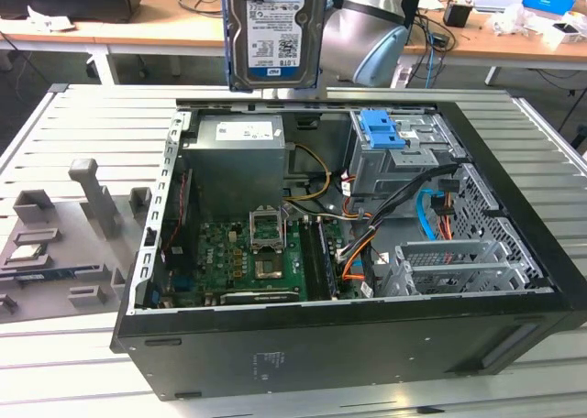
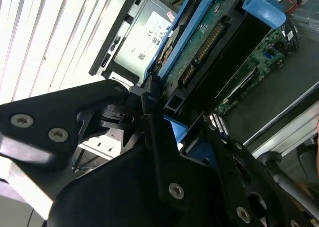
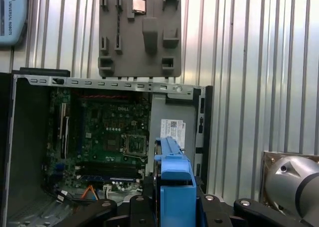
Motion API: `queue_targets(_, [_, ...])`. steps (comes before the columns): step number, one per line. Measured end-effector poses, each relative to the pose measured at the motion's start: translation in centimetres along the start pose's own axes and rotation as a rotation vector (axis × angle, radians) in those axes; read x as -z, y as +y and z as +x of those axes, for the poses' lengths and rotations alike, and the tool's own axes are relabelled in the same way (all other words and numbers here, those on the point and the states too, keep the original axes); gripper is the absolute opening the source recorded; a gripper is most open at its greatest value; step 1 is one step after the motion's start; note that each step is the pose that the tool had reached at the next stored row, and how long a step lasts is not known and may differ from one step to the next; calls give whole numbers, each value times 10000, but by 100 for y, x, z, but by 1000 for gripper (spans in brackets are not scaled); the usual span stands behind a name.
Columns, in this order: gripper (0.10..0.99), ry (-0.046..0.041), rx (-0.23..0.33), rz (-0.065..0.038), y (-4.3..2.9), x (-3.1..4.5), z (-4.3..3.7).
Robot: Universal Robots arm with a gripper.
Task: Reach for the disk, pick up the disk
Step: 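Pick up the disk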
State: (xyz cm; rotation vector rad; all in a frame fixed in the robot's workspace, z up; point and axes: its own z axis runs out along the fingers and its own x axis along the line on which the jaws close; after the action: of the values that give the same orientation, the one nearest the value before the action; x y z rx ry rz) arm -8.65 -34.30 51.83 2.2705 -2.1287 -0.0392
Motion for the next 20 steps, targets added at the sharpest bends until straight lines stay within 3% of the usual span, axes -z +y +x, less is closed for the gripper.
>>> queue_targets(9, [365, 0, 3, -1, -307, 12, 20])
queue_targets(12, [365, 0, 1, -2, -465, 18, 30])
queue_targets(17, [365, 0, 1, -2, -668, 26, 43])
queue_targets(20, [365, 0, 2, -3, -693, 27, 45])
